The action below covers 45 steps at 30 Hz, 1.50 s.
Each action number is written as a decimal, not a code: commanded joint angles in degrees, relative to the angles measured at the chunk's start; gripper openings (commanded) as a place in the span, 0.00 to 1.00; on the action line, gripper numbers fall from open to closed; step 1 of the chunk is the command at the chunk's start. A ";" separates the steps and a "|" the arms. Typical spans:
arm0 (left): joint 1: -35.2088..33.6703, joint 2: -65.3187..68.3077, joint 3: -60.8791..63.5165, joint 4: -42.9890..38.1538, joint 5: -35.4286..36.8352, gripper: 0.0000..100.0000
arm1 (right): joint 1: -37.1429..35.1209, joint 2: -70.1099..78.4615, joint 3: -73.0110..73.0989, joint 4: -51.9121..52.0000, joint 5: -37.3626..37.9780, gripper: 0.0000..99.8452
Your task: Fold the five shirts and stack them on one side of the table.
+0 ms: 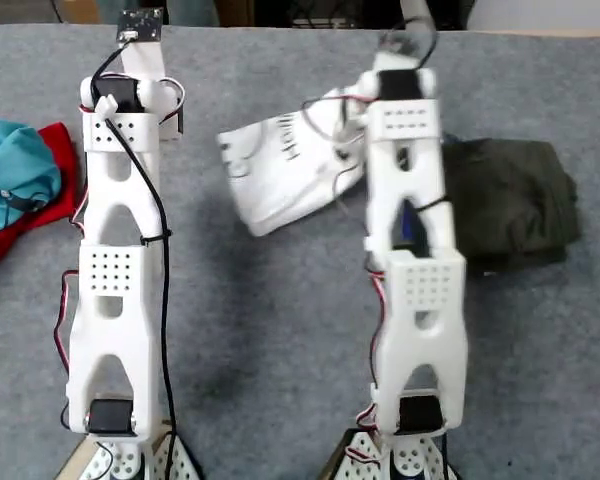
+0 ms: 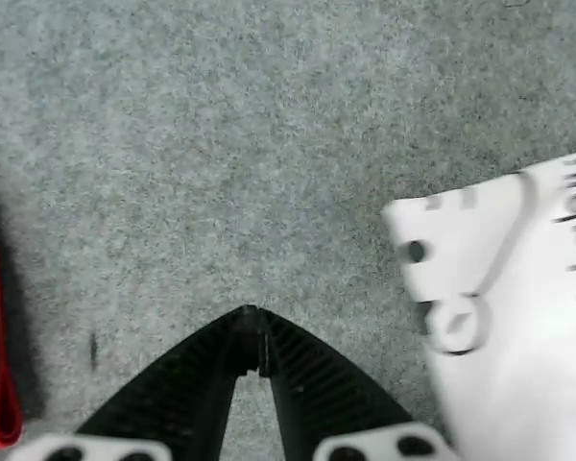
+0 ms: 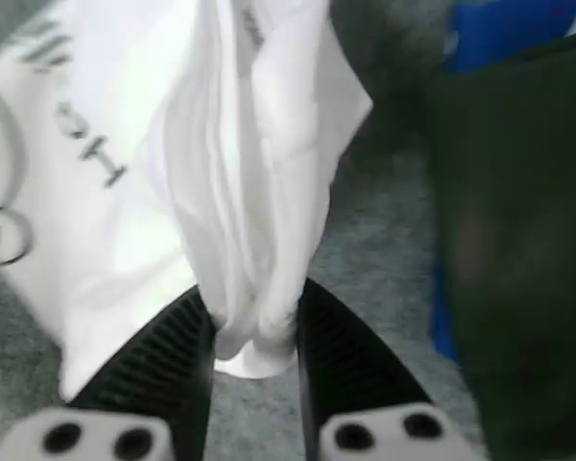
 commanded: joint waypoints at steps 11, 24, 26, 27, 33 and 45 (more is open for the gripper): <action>-2.15 -1.32 -2.77 0.53 -0.88 0.03 | 29.36 -15.78 5.76 0.44 23.82 0.01; -7.43 -8.53 -2.77 0.53 -3.34 0.03 | 37.45 -15.16 9.10 0.26 27.69 0.15; -11.38 -9.93 -2.77 0.53 -3.60 0.03 | 37.45 -15.25 8.92 0.35 25.93 0.30; -13.76 -10.46 -2.68 0.53 -4.40 0.03 | 37.36 -15.25 8.75 0.35 25.93 0.37; -30.46 -11.43 0.75 0.53 -9.76 0.11 | 34.02 -19.12 10.33 0.35 26.64 0.48; -44.62 0.97 7.34 -1.32 -10.20 0.12 | 20.92 -28.35 20.26 0.35 26.64 0.27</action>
